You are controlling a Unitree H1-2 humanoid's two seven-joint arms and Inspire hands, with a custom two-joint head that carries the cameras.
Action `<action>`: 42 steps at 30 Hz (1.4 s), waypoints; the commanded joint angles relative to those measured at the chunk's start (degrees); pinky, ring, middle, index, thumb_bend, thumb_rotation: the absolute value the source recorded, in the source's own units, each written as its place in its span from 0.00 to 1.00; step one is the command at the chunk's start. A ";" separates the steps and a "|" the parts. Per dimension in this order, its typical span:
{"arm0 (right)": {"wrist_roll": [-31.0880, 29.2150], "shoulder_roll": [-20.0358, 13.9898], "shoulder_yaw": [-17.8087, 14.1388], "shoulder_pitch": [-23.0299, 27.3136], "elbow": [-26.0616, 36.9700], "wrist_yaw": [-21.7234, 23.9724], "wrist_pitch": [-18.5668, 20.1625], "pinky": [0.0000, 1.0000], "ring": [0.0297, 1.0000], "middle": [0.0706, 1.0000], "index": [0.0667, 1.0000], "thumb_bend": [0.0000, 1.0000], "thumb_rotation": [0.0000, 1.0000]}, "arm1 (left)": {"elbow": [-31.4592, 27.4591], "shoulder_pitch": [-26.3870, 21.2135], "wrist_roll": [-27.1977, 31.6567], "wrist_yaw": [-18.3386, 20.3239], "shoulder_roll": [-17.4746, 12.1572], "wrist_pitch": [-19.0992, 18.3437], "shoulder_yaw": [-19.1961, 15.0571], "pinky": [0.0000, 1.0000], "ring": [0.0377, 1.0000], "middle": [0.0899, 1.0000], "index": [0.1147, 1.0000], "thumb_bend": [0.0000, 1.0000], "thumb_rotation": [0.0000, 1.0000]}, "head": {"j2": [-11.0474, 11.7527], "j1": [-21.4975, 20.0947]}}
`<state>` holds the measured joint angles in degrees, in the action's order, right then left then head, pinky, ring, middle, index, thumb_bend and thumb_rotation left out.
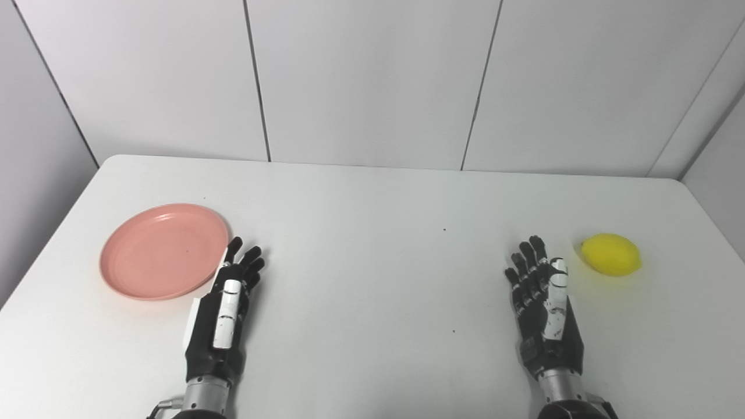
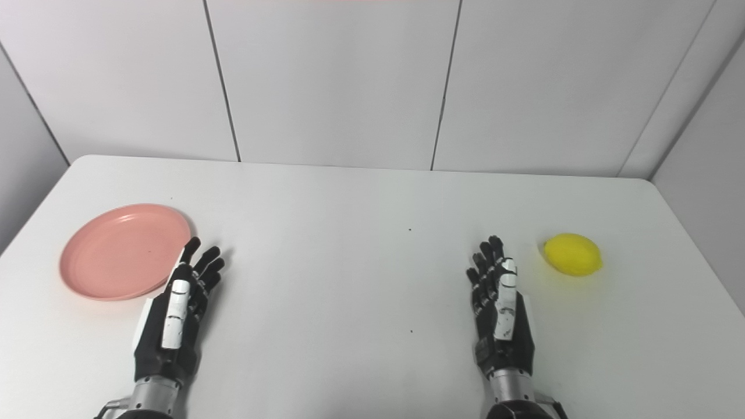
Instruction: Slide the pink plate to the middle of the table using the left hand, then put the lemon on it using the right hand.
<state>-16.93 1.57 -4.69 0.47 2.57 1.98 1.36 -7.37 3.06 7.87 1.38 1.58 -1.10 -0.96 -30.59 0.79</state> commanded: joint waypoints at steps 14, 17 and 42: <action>-3.02 -3.02 -2.54 -1.14 -8.78 4.39 -0.87 1.00 1.00 1.00 1.00 0.79 1.00 | 5.96 -0.35 -2.81 -1.06 3.04 3.48 1.92 0.97 0.92 0.89 0.93 0.63 0.86 | 4.23 5.28; -2.68 -3.05 -3.02 -0.91 -9.50 4.18 -1.13 1.00 1.00 1.00 1.00 0.79 1.00 | 6.71 -0.41 -3.55 -1.38 3.36 4.14 2.22 0.96 0.91 0.89 0.93 0.63 0.86 | 4.83 6.39; -1.52 -1.44 -2.39 -0.82 -9.82 4.29 -1.95 1.00 1.00 1.00 1.00 0.76 1.00 | 9.67 -0.93 -1.29 -0.05 2.44 6.19 1.36 0.96 0.92 0.91 0.93 0.70 0.83 | 7.82 7.78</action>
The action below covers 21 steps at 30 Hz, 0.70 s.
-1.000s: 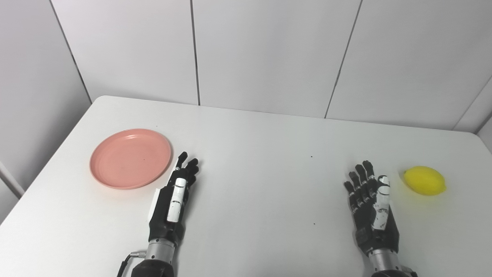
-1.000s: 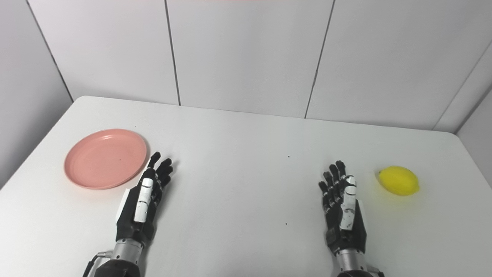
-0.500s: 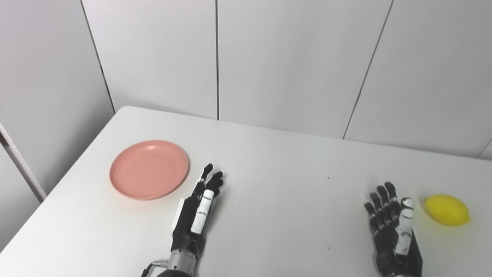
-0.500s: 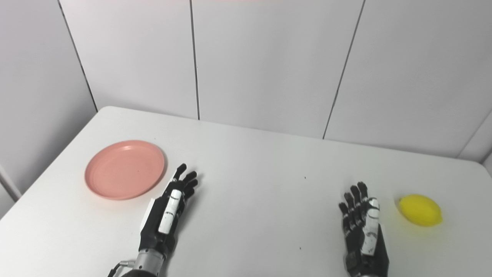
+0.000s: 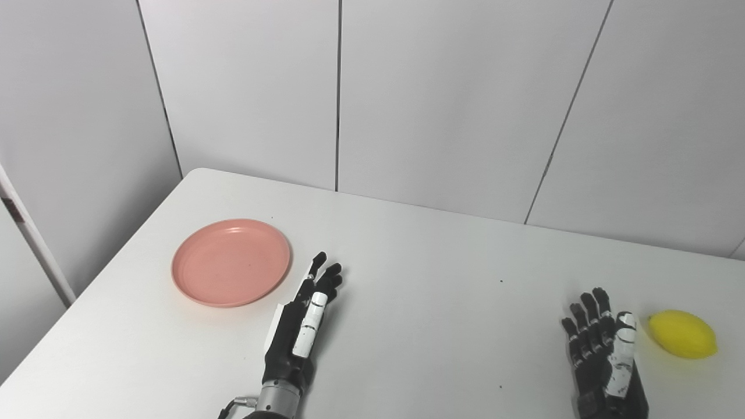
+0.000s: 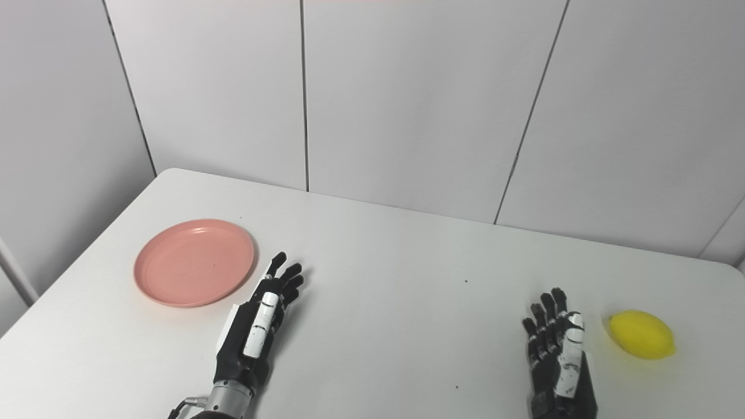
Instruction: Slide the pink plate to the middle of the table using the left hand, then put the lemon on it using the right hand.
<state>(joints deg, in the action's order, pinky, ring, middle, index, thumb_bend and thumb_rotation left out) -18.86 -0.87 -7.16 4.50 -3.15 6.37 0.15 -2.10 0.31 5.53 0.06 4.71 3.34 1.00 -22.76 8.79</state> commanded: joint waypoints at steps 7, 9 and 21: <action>2.07 1.86 0.69 -5.59 -2.12 -0.87 -0.20 1.00 1.00 1.00 1.00 0.71 1.00 | 1.09 1.91 4.79 2.81 -1.41 -0.21 -1.32 0.92 0.90 0.89 0.87 0.79 0.84 | -0.84 -1.47; 1.82 1.54 0.61 -5.58 -2.49 -0.16 -0.67 1.00 1.00 1.00 1.00 0.71 1.00 | -0.59 1.79 5.78 2.92 -1.45 -1.48 -1.36 0.92 0.89 0.88 0.86 0.81 0.85 | -0.92 -1.18; 2.06 1.82 0.27 -5.23 -2.92 -0.66 -0.40 1.00 1.00 1.00 0.99 0.72 1.00 | -3.58 -3.52 7.17 2.79 -2.34 -6.26 -2.88 0.84 0.86 0.85 0.79 0.91 0.82 | -0.75 -1.30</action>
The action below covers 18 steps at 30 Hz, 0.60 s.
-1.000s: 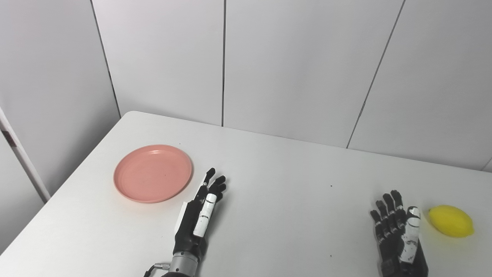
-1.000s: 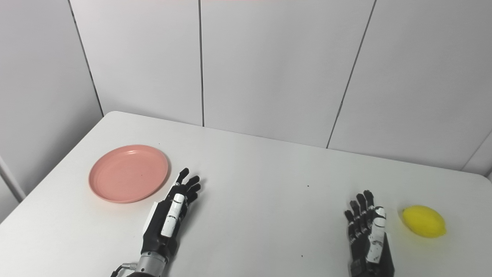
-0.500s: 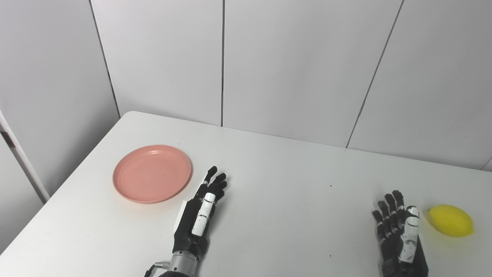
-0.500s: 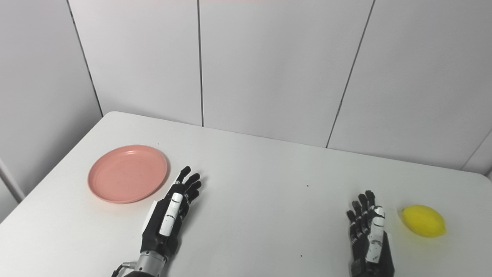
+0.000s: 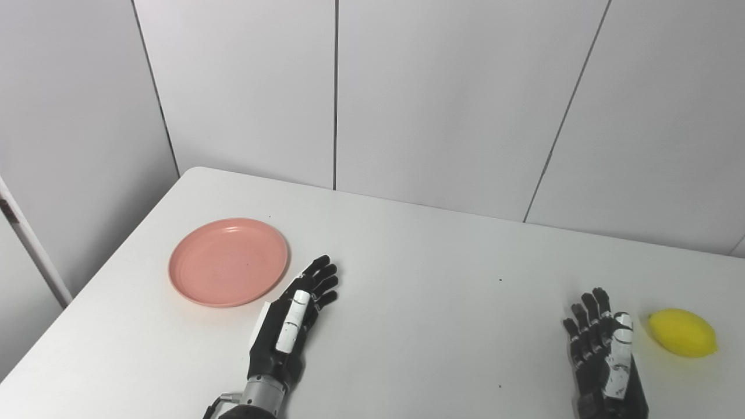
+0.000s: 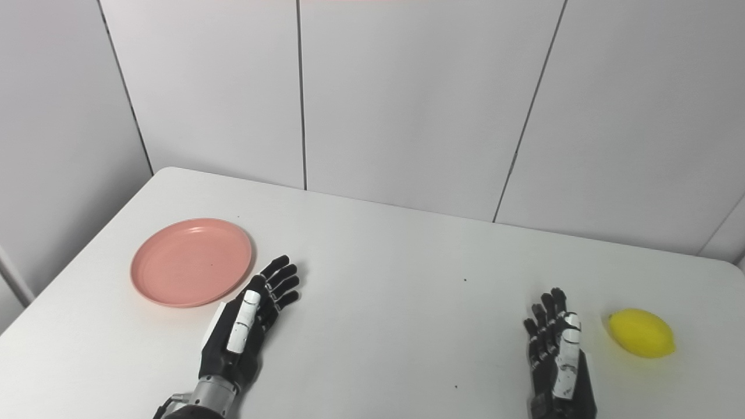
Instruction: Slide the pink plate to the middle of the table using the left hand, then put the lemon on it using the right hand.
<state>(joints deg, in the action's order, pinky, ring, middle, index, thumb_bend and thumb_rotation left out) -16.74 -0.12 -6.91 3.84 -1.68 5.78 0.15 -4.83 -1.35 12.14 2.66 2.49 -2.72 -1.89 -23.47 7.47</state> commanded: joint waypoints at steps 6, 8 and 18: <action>0.20 1.26 0.29 -4.09 -5.56 0.32 -1.91 1.00 1.00 1.00 1.00 0.70 1.00 | -1.12 -6.92 1.74 1.19 -2.85 -1.77 -1.48 0.86 0.85 0.84 0.79 0.92 0.83 | 0.40 -0.10; 0.48 1.36 0.46 -4.10 -5.50 0.19 -1.86 1.00 1.00 1.00 1.00 0.70 1.00 | -1.55 -7.91 2.18 1.33 -3.61 -2.82 -1.76 0.86 0.85 0.84 0.79 0.92 0.83 | 0.46 -0.08; 0.14 1.45 0.81 -4.05 -5.86 1.16 -2.37 1.00 1.00 1.00 1.00 0.71 1.00 | -8.74 -13.30 7.51 -0.02 -6.75 -14.52 -4.97 0.85 0.87 0.85 0.78 0.92 0.82 | 0.48 -0.27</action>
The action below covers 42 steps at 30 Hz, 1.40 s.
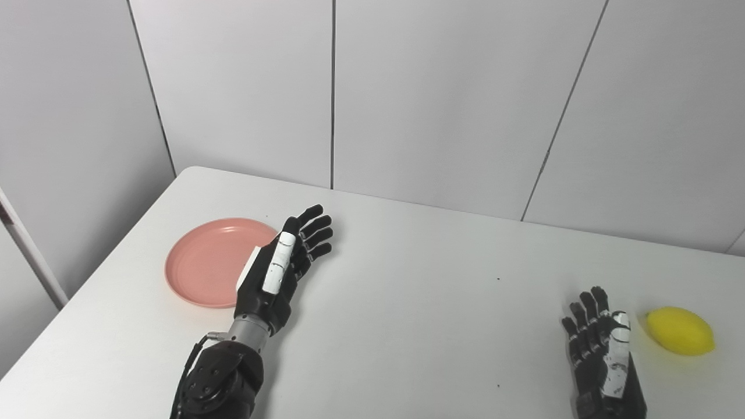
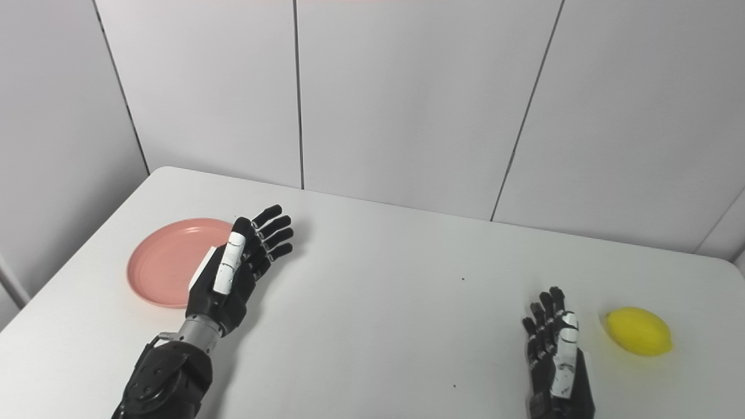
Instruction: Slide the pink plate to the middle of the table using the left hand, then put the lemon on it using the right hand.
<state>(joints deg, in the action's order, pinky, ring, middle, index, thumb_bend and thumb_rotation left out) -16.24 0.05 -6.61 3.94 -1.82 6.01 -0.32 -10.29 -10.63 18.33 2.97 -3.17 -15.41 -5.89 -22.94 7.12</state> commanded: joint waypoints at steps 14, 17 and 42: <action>-0.88 0.96 0.31 -4.09 -6.45 1.55 -2.06 1.00 1.00 1.00 1.00 0.69 1.00 | 5.55 -10.32 3.72 4.94 -11.32 2.24 -7.23 0.82 0.85 0.85 0.82 0.90 0.83 | 0.06 0.32; -0.71 0.89 0.34 -4.08 -6.28 1.39 -1.36 1.00 1.00 1.00 1.00 0.70 1.00 | 8.18 -11.32 3.97 5.60 -12.48 3.37 -8.48 0.80 0.84 0.84 0.82 0.91 0.82 | 0.13 0.27; -0.19 0.85 0.52 -4.09 -6.02 1.12 -0.95 1.00 1.00 1.00 1.00 0.67 1.00 | 24.29 -17.78 4.12 6.72 -19.93 9.72 -14.70 0.73 0.81 0.79 0.83 0.90 0.75 | 0.55 0.79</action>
<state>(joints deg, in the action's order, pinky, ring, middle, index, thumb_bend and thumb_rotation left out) -16.24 -0.12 -6.46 4.15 -2.43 6.57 -0.41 14.07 -25.53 22.16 10.17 -21.98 -9.49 -19.50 -22.32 7.91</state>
